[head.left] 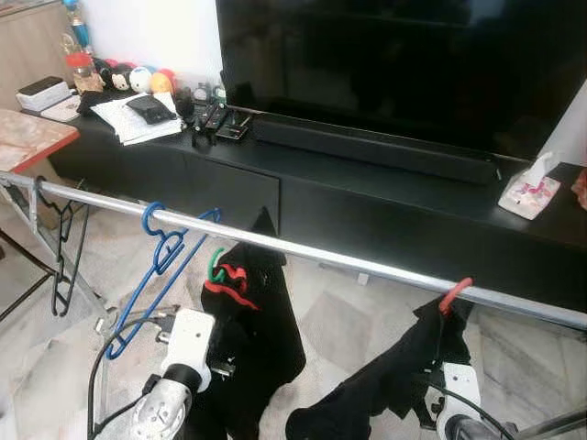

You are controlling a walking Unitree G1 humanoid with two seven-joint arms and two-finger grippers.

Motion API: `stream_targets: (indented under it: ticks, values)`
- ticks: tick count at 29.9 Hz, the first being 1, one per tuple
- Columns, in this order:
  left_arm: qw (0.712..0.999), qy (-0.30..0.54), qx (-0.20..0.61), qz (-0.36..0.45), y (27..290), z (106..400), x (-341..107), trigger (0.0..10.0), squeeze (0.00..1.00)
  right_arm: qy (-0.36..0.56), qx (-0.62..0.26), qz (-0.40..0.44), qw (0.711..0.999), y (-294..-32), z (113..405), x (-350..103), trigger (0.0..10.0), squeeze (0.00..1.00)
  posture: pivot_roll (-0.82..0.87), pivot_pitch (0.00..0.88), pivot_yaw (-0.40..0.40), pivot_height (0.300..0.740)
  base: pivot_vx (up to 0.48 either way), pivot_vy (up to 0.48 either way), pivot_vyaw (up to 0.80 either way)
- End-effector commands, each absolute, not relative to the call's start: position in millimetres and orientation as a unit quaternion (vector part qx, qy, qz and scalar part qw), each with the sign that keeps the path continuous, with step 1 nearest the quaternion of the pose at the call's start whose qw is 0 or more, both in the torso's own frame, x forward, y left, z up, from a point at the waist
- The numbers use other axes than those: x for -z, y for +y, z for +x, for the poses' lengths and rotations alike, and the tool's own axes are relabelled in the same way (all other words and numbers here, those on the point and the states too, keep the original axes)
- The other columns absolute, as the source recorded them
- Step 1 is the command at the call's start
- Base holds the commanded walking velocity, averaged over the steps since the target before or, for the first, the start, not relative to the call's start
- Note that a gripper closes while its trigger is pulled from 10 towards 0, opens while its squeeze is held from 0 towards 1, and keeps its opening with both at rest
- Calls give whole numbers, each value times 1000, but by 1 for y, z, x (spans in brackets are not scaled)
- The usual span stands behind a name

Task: Hang hanger

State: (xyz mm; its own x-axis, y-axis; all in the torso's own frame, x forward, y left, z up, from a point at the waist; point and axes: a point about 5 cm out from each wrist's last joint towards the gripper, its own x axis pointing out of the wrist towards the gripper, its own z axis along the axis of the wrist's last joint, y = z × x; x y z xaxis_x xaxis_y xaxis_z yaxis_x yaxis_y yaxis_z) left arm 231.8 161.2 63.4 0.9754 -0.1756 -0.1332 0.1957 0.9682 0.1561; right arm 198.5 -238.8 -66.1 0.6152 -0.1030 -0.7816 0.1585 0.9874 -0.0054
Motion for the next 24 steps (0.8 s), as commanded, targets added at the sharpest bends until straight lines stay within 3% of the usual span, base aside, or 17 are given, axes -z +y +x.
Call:
stream_targets:
  ticks: [1, 24]
  values:
    - [992, 33, 93, 81, 162, 237, -71, 10000, 0, 429, 75, 30, 900, -241, 201, 64, 10000, 0, 31, 0, -38, 716, 0, 0, 0]
    - [992, -1, 105, 69, 149, 250, -82, 10000, 0, 420, 94, 36, 902, -241, 205, 62, 10000, 0, 1, 0, -35, 716, 0, 0, 0]
